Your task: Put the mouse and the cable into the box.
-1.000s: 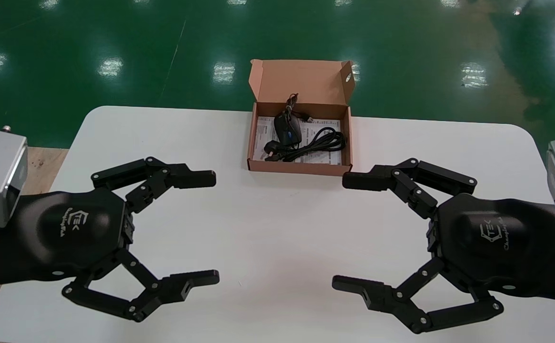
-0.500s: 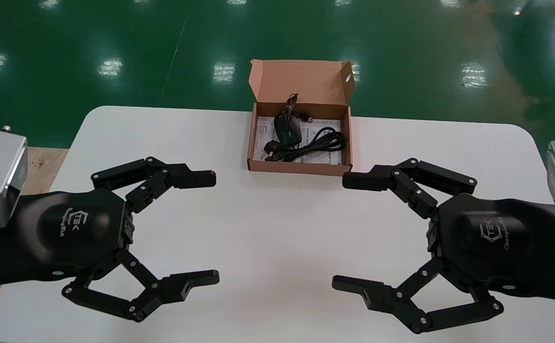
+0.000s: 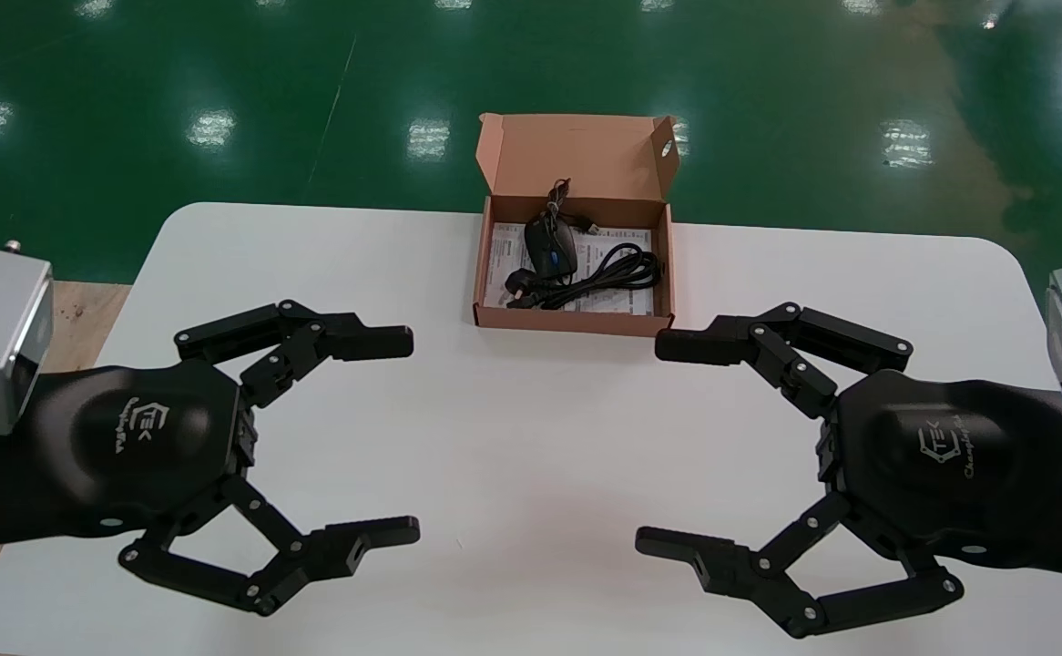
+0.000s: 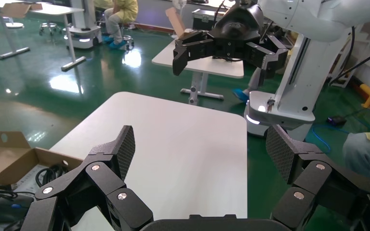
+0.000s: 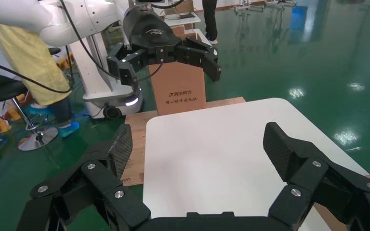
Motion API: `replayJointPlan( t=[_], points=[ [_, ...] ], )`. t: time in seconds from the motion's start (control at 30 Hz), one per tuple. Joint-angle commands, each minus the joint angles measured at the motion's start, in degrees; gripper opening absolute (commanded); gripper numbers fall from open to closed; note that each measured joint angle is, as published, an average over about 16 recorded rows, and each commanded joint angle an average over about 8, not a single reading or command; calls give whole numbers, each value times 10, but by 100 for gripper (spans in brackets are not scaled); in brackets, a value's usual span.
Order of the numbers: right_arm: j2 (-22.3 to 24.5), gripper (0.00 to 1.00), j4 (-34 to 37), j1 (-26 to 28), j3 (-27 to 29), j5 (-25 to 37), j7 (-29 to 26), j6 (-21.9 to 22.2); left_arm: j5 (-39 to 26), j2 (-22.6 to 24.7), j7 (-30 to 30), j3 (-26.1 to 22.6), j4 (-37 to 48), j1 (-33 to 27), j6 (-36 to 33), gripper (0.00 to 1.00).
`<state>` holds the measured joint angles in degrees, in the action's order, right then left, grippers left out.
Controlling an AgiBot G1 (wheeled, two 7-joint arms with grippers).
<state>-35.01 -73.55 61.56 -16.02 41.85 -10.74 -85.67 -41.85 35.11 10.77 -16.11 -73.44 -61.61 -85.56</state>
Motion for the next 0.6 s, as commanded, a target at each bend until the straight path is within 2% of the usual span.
replayJointPlan(
  t=[0.03, 0.6],
  points=[
    [0, 100, 0, 0, 0, 0, 0, 0, 0, 0, 0, 0, 0, 0, 0, 100],
    [0, 100, 0, 0, 0, 0, 0, 0, 0, 0, 0, 0, 0, 0, 0, 100]
  ],
)
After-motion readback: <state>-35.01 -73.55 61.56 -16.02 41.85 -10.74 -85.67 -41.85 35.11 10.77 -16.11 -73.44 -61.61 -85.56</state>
